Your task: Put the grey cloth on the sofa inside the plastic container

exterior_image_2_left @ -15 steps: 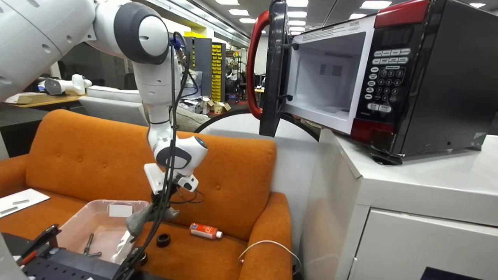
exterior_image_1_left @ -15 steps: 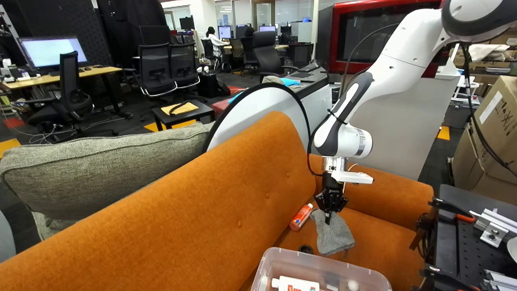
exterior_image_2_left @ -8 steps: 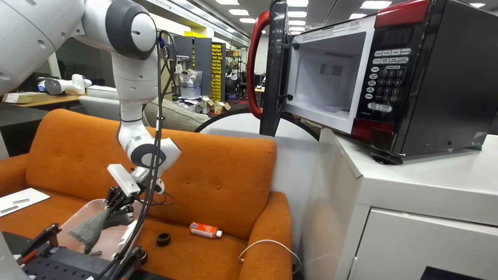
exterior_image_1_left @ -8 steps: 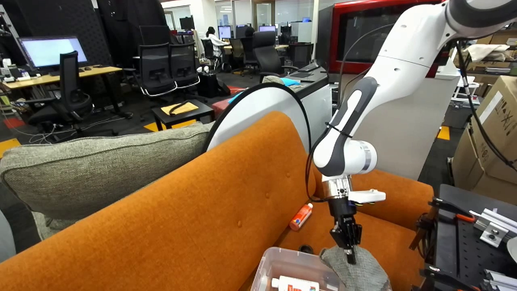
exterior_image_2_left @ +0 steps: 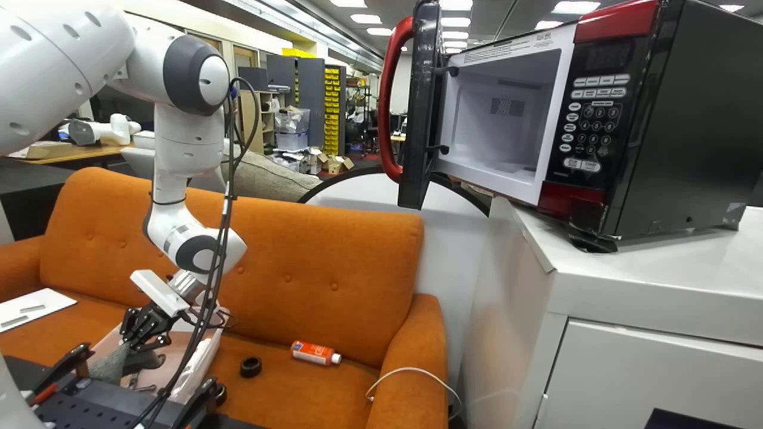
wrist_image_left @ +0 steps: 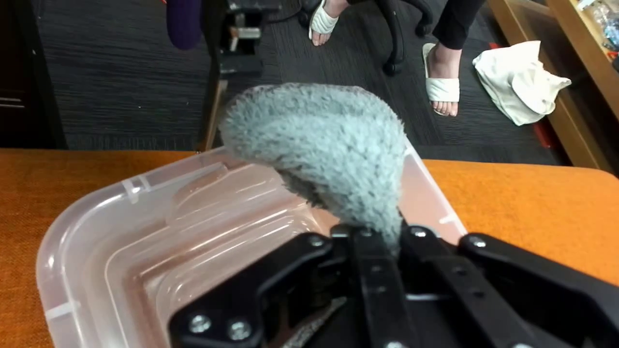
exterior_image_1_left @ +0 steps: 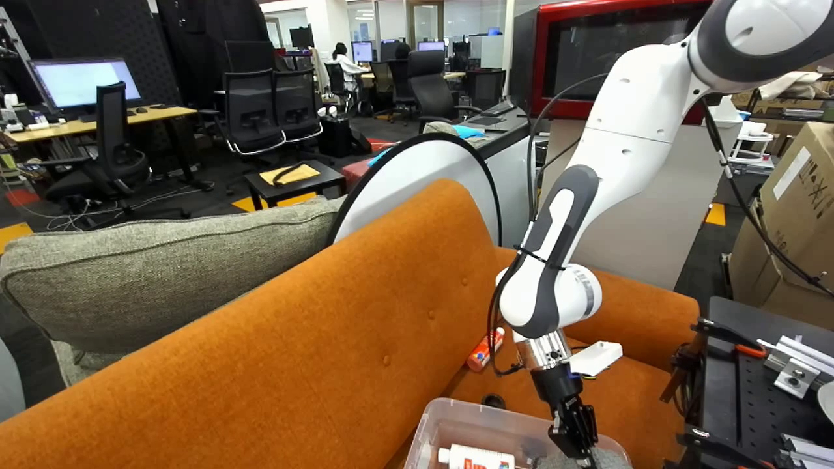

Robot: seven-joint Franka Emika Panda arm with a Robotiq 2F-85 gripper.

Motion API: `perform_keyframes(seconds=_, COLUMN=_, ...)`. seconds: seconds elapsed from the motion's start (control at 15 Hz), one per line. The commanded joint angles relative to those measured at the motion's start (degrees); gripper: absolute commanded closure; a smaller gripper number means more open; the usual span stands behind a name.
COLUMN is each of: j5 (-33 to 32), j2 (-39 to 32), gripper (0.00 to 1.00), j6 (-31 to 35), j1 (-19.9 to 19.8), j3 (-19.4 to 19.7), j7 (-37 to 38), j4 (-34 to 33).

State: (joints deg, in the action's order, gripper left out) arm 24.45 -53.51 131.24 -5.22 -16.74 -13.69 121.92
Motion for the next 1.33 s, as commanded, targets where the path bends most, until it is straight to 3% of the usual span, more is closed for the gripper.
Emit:
perform_keyframes(seconds=0.0, j5=-0.3, j2=-3.2, gripper=0.98, j6=-0.3, j1=1.5, j3=0.1, j7=0.4, j4=-4.5)
perform_keyframes(seconds=0.4, j5=-0.6, j2=-7.5, gripper=0.98, j6=-0.2, j1=3.7, j3=0.1, j7=2.0, j4=-11.4)
perform_keyframes(seconds=0.47, j5=-0.6, j2=-7.8, gripper=0.68, j6=-0.1, j1=4.0, j3=0.1, j7=2.3, j4=-12.1)
perform_keyframes(seconds=0.53, j5=-0.6, j2=-8.2, gripper=0.67, j6=0.0, j1=4.1, j3=0.2, j7=2.6, j4=-12.6)
perform_keyframes(seconds=0.67, j5=-0.4, j2=-8.4, gripper=0.55, j6=0.1, j1=3.9, j3=0.3, j7=3.0, j4=-12.9)
perform_keyframes(seconds=1.0, j5=-0.1, j2=-6.6, gripper=0.18, j6=-1.0, j1=2.3, j3=0.8, j7=3.3, j4=-11.8)
perform_keyframes(seconds=1.07, j5=-0.5, j2=-8.3, gripper=0.37, j6=0.1, j1=3.0, j3=0.7, j7=2.5, j4=-13.1)
perform_keyframes(seconds=1.27, j5=-0.4, j2=-8.0, gripper=0.19, j6=-0.3, j1=2.5, j3=0.8, j7=2.5, j4=-13.1)
